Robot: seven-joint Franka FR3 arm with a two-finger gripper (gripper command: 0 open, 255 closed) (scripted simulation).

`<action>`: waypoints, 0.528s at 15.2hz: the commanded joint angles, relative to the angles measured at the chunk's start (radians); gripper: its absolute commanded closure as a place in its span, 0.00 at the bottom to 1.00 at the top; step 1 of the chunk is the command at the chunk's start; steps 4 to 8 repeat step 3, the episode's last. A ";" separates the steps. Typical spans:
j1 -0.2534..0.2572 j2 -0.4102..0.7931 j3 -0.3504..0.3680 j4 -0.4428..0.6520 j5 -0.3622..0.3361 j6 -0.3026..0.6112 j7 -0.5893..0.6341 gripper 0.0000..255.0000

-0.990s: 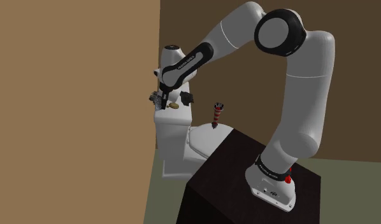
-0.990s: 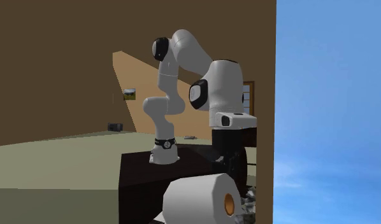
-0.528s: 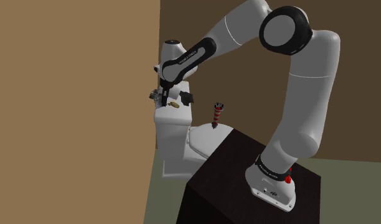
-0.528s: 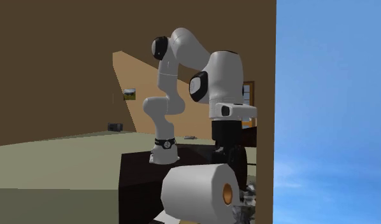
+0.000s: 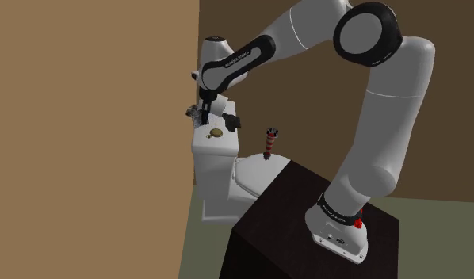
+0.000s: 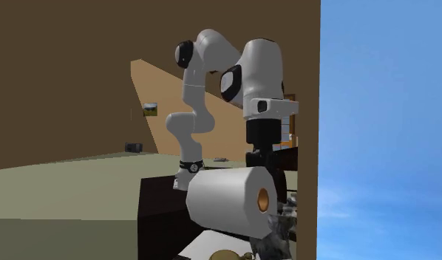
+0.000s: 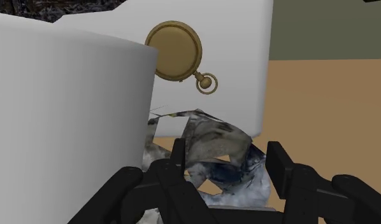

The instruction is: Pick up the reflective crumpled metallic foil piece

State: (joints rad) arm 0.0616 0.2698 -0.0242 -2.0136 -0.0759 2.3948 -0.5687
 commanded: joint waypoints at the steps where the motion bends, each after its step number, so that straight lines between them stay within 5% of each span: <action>1: -0.001 -0.017 0.000 0.007 0.002 -0.021 -0.003 1.00; 8: -0.001 -0.018 0.000 0.007 0.002 -0.023 -0.003 1.00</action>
